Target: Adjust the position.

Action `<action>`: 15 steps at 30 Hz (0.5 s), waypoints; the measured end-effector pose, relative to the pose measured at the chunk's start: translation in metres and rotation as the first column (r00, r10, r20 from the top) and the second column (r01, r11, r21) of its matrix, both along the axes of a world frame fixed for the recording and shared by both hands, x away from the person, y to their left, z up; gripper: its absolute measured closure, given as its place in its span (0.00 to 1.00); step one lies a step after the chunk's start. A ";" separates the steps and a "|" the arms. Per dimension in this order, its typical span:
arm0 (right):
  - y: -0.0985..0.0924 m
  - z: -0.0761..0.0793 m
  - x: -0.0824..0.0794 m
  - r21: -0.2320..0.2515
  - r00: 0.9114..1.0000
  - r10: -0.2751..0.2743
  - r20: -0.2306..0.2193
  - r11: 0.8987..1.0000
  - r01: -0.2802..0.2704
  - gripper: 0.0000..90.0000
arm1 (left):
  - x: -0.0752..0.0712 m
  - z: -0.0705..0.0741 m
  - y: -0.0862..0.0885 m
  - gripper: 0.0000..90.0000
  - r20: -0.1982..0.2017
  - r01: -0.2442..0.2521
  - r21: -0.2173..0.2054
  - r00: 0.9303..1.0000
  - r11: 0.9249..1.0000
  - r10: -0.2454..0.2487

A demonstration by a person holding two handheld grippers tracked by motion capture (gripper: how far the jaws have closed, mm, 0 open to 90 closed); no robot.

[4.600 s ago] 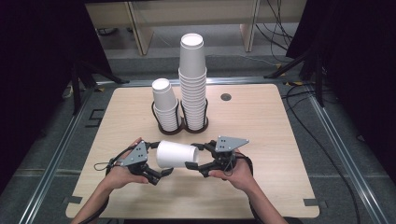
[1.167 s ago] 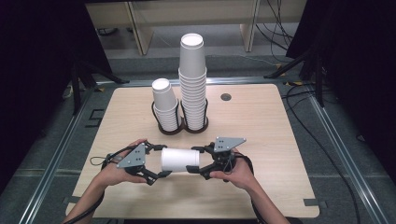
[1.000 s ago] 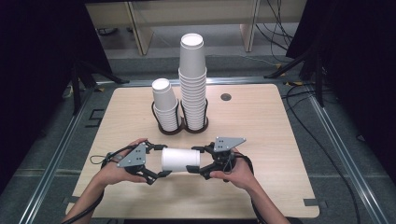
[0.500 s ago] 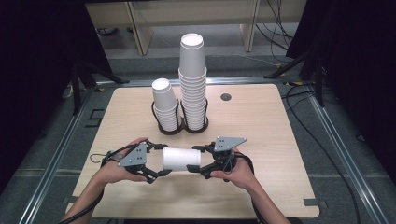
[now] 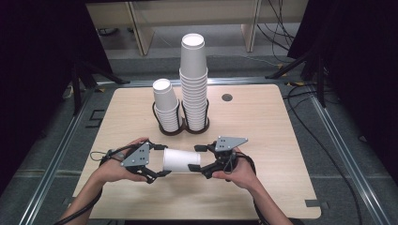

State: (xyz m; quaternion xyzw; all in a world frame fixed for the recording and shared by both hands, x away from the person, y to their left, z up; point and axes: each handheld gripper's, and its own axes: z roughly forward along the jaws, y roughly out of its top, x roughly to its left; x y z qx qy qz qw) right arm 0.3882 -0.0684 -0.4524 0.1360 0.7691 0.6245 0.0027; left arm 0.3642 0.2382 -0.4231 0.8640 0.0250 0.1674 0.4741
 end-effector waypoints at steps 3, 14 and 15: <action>-0.001 0.001 -0.001 0.002 1.000 -0.005 -0.021 1.000 0.005 0.23 | 0.000 0.002 -0.001 0.21 0.004 0.003 0.039 1.000 0.999 -0.003; 0.000 0.005 -0.001 -0.071 0.999 -0.022 0.037 0.997 0.024 0.23 | 0.004 0.017 -0.007 0.21 0.028 0.017 0.200 0.999 0.980 -0.023; 0.001 0.006 -0.001 -0.081 0.999 -0.020 0.050 0.996 0.024 0.23 | 0.005 0.018 -0.007 0.21 0.032 0.019 0.211 0.999 0.977 -0.026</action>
